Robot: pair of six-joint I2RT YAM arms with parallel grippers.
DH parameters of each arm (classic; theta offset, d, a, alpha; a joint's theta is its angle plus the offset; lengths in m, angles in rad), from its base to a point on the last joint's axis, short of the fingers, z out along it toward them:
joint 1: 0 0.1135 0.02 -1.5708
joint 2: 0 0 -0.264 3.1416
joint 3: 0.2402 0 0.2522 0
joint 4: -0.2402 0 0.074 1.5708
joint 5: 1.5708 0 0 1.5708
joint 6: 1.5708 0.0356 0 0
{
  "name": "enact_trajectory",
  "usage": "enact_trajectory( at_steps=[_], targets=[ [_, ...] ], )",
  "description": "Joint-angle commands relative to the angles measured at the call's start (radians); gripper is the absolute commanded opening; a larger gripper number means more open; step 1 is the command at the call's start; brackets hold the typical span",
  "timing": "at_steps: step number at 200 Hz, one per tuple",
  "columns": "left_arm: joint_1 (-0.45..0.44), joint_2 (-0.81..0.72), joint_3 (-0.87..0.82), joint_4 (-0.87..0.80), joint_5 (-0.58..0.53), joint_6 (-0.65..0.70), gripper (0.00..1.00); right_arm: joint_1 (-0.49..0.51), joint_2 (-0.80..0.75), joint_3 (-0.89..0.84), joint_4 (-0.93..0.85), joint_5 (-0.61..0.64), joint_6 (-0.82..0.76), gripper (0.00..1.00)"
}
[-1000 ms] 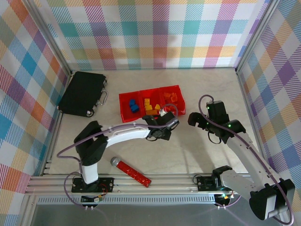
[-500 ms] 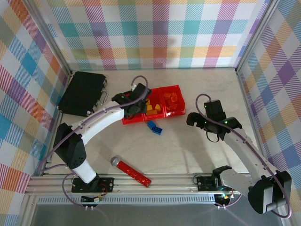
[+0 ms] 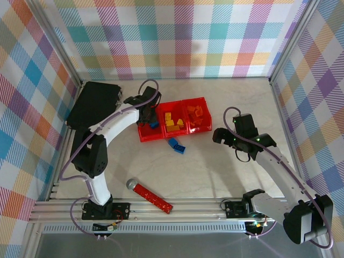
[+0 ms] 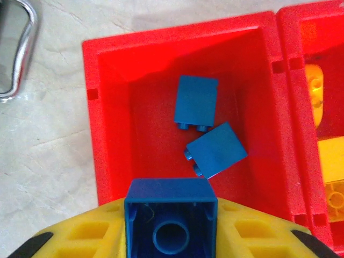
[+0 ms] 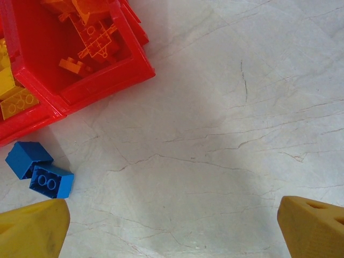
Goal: Sort the legos into containers by color
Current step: Place the lego in the container.
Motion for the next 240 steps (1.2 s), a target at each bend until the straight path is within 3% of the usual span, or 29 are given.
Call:
enact_trajectory(
  at_steps=[1,46,72,121,147,171,202,240],
  targets=[
    [0.008,0.030,0.040,-0.018,0.025,0.007,0.36,-0.007,0.001,-0.002,0.011,-0.012,-0.006,0.99],
    [0.007,0.089,0.052,-0.041,0.001,0.002,0.37,-0.006,0.018,0.004,0.024,-0.015,-0.011,0.99],
    [0.007,0.099,0.046,-0.047,-0.012,-0.002,0.45,-0.007,0.029,0.004,0.026,-0.013,-0.013,0.99],
    [0.007,0.068,0.016,-0.042,-0.021,-0.007,0.54,-0.007,0.041,0.005,0.029,-0.012,-0.016,0.99],
    [0.000,-0.011,-0.023,0.019,0.041,0.023,0.57,-0.007,0.040,0.004,0.027,-0.011,-0.016,0.99],
    [-0.049,-0.122,-0.061,0.069,0.052,0.071,0.64,-0.008,0.037,0.001,0.026,-0.004,-0.017,0.99],
    [-0.170,-0.232,-0.100,0.078,-0.049,0.124,0.84,-0.007,0.050,0.018,0.019,-0.006,-0.015,0.99],
    [-0.289,-0.292,-0.186,0.080,-0.046,0.021,0.90,-0.007,0.046,0.021,0.020,-0.005,-0.003,0.99]
  ],
)
